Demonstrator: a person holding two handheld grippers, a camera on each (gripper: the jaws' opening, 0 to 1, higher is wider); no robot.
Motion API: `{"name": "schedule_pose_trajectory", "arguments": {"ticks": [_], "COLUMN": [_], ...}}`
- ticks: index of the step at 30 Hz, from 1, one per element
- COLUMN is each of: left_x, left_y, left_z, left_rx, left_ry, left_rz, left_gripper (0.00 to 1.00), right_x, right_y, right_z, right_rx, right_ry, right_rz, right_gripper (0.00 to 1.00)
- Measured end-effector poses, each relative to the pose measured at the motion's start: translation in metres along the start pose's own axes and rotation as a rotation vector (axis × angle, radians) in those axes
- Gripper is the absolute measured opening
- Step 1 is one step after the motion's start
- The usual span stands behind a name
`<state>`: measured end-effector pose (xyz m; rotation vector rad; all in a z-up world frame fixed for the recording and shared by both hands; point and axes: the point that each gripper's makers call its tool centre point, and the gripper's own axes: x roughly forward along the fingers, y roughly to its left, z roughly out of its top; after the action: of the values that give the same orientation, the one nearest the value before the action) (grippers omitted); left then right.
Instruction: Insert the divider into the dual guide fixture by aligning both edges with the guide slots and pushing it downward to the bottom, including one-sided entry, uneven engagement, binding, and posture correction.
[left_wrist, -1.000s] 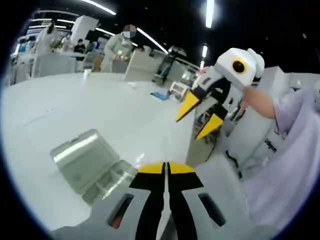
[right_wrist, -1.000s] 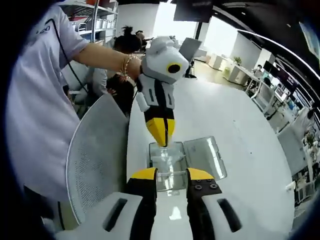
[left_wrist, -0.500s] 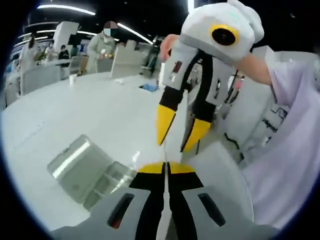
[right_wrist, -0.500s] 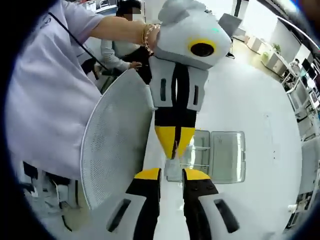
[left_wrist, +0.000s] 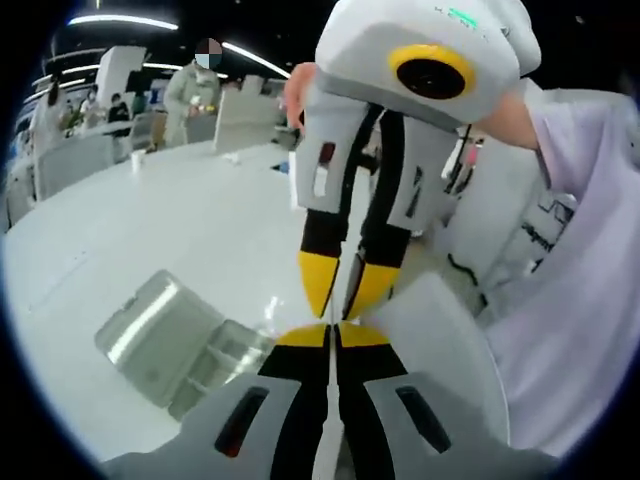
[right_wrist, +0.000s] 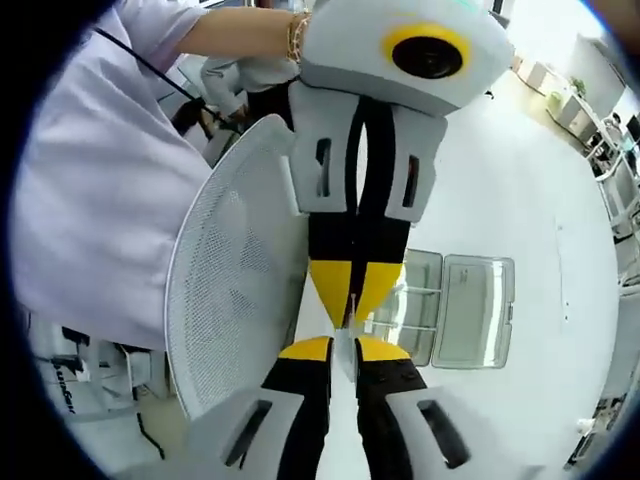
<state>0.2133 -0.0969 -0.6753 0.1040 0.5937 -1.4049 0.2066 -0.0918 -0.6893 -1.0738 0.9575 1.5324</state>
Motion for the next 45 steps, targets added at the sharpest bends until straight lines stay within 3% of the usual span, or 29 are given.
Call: {"name": "schedule_pose_trajectory", "arguments": {"ticks": [18, 26, 36, 45], "left_x": [0.000, -0.010, -0.044, -0.078], "left_y": [0.001, 0.004, 0.012, 0.013], "left_z": [-0.001, -0.005, -0.008, -0.010], "left_rx": [0.058, 0.061, 0.060, 0.022], "left_ry": [0.008, -0.027, -0.117, -0.193], "left_rz": [0.003, 0.030, 0.106, 0.169], "left_gripper": [0.00, 0.15, 0.30, 0.38], "right_x": [0.003, 0.001, 0.000, 0.011], "right_y": [0.000, -0.007, -0.017, -0.028], "right_z": [-0.001, 0.007, 0.005, -0.017], "right_rx": [0.072, 0.092, 0.118, 0.158], "right_ry": [0.020, 0.000, 0.019, 0.049], "right_rz": [0.031, 0.014, -0.030, -0.066], "right_gripper": [0.00, 0.00, 0.00, 0.00]}}
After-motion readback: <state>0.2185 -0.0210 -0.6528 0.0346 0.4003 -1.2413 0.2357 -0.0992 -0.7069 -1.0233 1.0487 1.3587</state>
